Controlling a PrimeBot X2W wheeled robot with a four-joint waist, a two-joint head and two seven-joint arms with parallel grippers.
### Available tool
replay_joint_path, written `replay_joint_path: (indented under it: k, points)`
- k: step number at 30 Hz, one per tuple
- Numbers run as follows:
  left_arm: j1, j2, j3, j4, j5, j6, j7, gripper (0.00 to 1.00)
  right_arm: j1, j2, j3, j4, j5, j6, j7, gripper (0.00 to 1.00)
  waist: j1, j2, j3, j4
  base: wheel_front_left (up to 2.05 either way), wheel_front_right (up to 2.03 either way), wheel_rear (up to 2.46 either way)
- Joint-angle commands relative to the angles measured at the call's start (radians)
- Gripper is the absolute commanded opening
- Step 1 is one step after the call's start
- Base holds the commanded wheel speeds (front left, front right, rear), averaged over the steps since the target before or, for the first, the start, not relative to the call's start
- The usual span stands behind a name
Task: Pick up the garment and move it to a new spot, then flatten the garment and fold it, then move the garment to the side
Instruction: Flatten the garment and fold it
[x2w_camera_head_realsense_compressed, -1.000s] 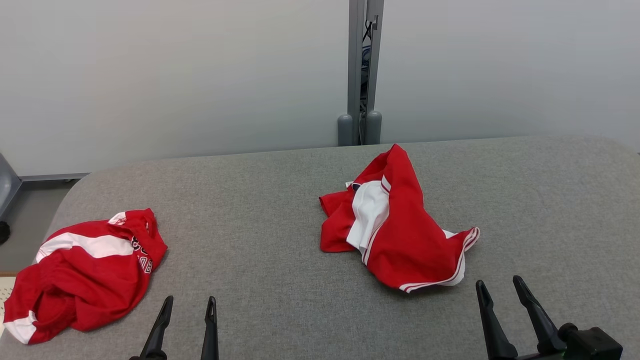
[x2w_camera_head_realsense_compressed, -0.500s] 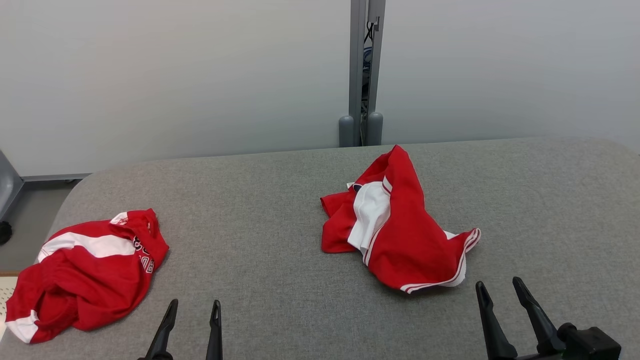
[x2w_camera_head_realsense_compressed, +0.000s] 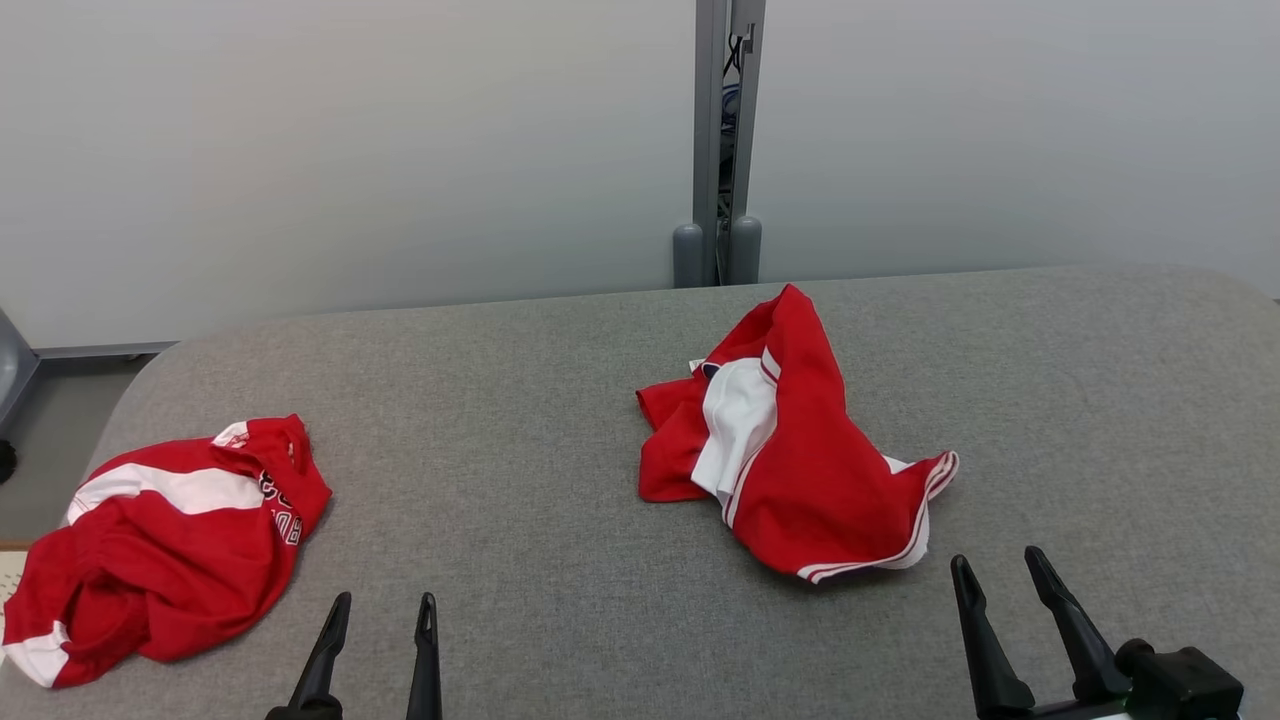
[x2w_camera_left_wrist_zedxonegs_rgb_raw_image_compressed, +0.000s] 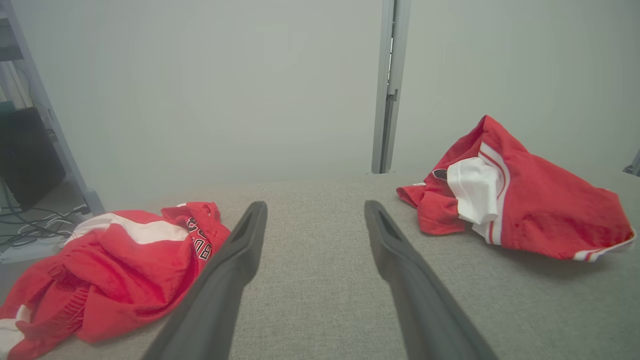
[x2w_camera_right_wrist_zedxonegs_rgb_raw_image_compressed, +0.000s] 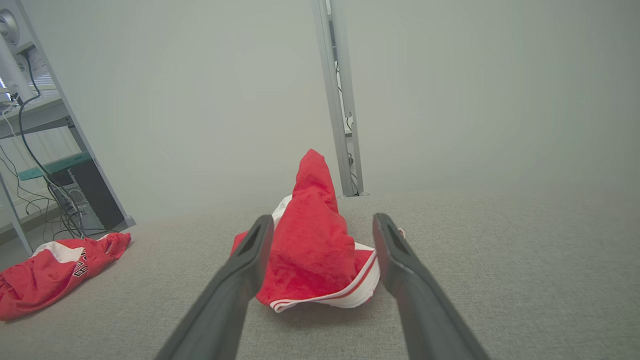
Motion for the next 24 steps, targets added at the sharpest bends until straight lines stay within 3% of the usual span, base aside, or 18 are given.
replay_joint_path:
  k: [1, 9, 16, 24]
  points:
    - [-0.017, 0.003, 0.002, 0.003, 0.0, 0.001, -0.001, 1.0, -0.006, -0.005, -0.002, -0.001, 0.003, 0.0, -0.002, 1.0, 0.0, -0.0001, 0.001, -0.001, 0.0, 0.0, 0.0]
    - [-0.053, 0.003, -0.043, 0.026, 0.05, -0.035, -0.001, 1.0, -0.012, -0.005, -0.005, 0.006, -0.001, 0.0, -0.002, 1.0, 0.0, -0.0001, 0.02, -0.015, 0.0, 0.0, 0.0]
    - [-0.178, 0.031, -0.191, 0.116, 0.16, -0.124, -0.001, 1.0, -0.034, -0.005, 0.005, 0.006, -0.008, 0.0, -0.002, 1.0, 0.0, -0.0001, 0.057, -0.041, 0.0, 0.0, 0.0]
    - [-0.326, 0.027, -0.297, 0.243, 0.18, -0.168, -0.001, 1.0, -0.055, -0.005, 0.002, -0.001, -0.017, 0.0, -0.002, 1.0, 0.0, -0.0001, 0.1, -0.095, 0.0, 0.0, 0.0]
